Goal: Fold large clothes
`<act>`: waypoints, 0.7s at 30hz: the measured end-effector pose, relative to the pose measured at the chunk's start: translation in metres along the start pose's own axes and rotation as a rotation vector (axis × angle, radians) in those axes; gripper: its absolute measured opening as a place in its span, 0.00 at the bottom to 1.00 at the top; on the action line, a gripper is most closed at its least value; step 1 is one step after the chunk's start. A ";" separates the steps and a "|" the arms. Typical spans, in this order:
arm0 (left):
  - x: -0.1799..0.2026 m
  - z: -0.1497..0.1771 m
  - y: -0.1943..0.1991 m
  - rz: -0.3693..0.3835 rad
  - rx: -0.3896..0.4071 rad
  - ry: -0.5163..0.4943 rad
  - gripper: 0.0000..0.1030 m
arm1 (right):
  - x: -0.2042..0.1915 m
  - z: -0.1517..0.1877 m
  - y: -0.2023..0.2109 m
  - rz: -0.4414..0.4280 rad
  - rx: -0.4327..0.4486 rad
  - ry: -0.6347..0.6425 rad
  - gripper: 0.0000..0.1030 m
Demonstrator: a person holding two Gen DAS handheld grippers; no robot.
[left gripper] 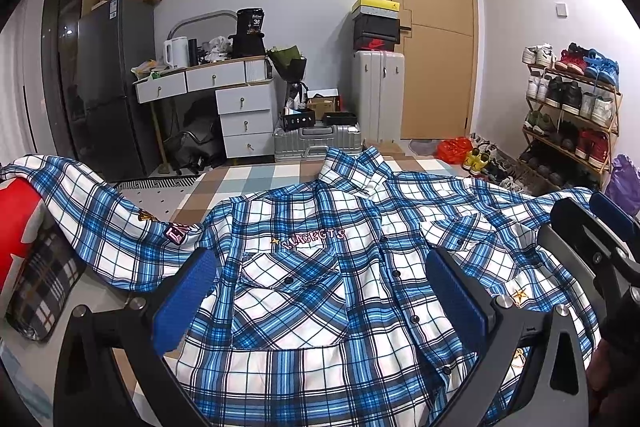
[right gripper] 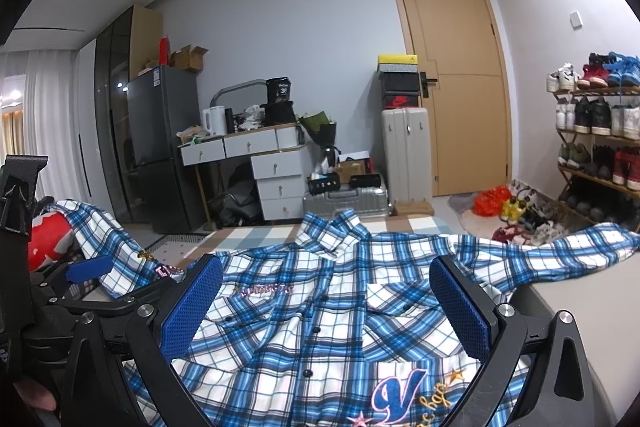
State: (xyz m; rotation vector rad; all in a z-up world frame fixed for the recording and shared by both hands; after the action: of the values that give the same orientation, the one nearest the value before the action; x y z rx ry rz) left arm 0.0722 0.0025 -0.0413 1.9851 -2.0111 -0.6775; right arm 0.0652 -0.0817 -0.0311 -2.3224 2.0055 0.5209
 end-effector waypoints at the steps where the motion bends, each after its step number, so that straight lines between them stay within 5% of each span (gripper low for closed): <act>1: 0.000 0.000 0.000 0.002 0.000 0.001 0.99 | 0.000 0.000 0.000 0.001 0.000 -0.002 1.00; 21: -0.003 -0.001 0.000 0.001 0.003 0.000 0.99 | 0.008 -0.002 0.003 -0.017 -0.006 -0.024 1.00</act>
State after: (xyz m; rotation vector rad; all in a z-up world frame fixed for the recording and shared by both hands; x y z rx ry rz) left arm 0.0726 0.0054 -0.0402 1.9852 -2.0146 -0.6753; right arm 0.0642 -0.0908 -0.0309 -2.3223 1.9752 0.5521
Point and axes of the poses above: each gripper's, at about its wrist camera, not at the fingertips, and y roughly against the way its jaws point, x to its right, z to its underside, the point moved 8 cm from there along -y, roughly the way its jaws point, and after that the axes turned 9 degrees about -y, right-handed, at the moved point
